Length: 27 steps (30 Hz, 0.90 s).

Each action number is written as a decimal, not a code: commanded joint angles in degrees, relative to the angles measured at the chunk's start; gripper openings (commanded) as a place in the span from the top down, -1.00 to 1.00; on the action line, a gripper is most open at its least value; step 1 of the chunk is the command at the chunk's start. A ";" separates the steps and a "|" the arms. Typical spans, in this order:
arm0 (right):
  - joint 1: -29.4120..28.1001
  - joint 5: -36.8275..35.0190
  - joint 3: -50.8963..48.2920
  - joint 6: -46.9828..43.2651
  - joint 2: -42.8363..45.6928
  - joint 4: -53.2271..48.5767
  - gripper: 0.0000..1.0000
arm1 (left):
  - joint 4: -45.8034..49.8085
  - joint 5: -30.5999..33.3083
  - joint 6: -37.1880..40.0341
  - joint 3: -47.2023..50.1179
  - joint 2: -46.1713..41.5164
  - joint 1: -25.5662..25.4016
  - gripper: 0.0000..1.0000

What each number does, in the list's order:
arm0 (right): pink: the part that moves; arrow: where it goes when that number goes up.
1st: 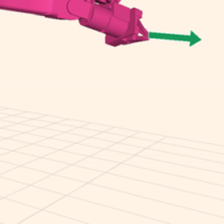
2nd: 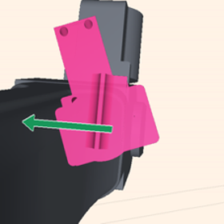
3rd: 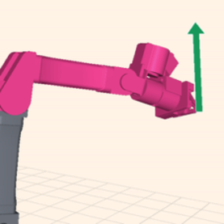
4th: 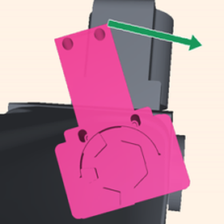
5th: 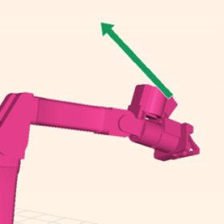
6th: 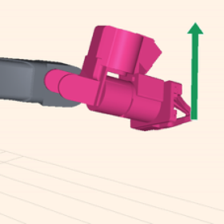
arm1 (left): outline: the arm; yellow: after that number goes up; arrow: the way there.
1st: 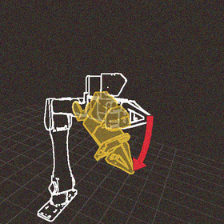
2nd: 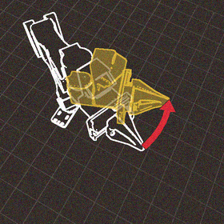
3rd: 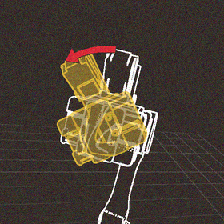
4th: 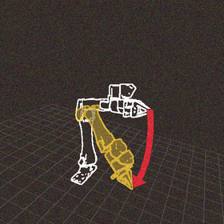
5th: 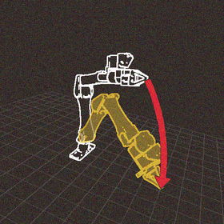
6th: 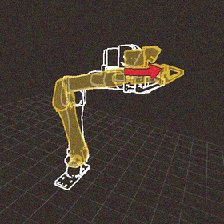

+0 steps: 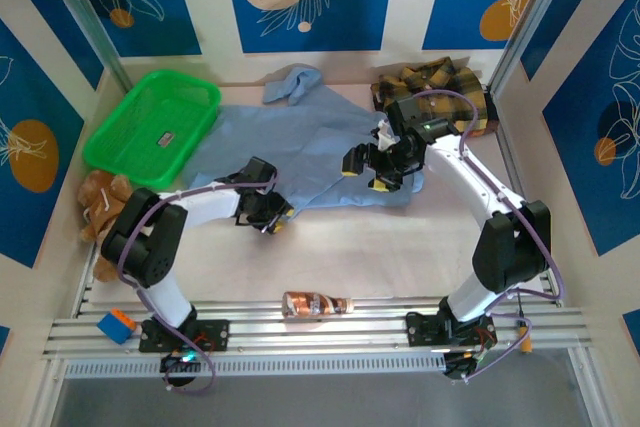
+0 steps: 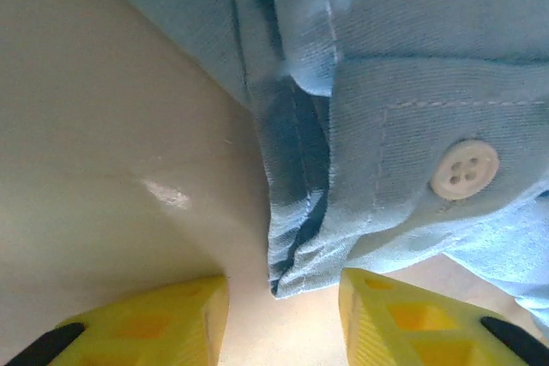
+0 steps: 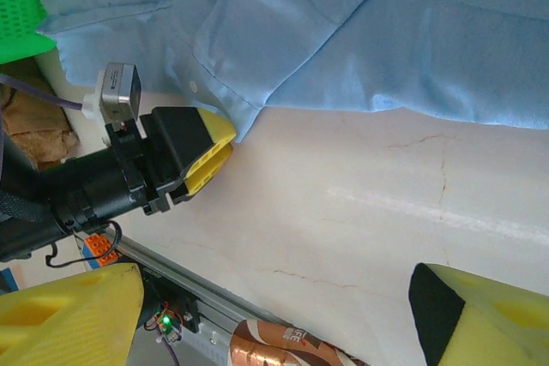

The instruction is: Fold and stack the long sleeve shirts

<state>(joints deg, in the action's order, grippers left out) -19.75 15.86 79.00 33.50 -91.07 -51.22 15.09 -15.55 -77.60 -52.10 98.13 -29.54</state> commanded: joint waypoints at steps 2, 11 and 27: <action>0.37 2.58 -2.06 -1.46 1.86 0.70 -0.64 | -3.05 4.19 0.64 -1.69 4.04 -0.81 0.24; 0.91 5.05 -2.89 -2.09 1.34 1.89 -0.63 | 1.23 4.85 3.24 -6.58 8.11 -0.72 0.41; 2.21 6.06 -4.03 -3.77 2.03 2.97 -0.89 | 13.34 4.72 17.32 -13.11 5.09 -0.23 1.00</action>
<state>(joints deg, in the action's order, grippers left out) -18.24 20.71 75.85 30.79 -90.89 -48.18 24.67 -13.93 -67.75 -62.00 104.01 -29.80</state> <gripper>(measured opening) 0.915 0.065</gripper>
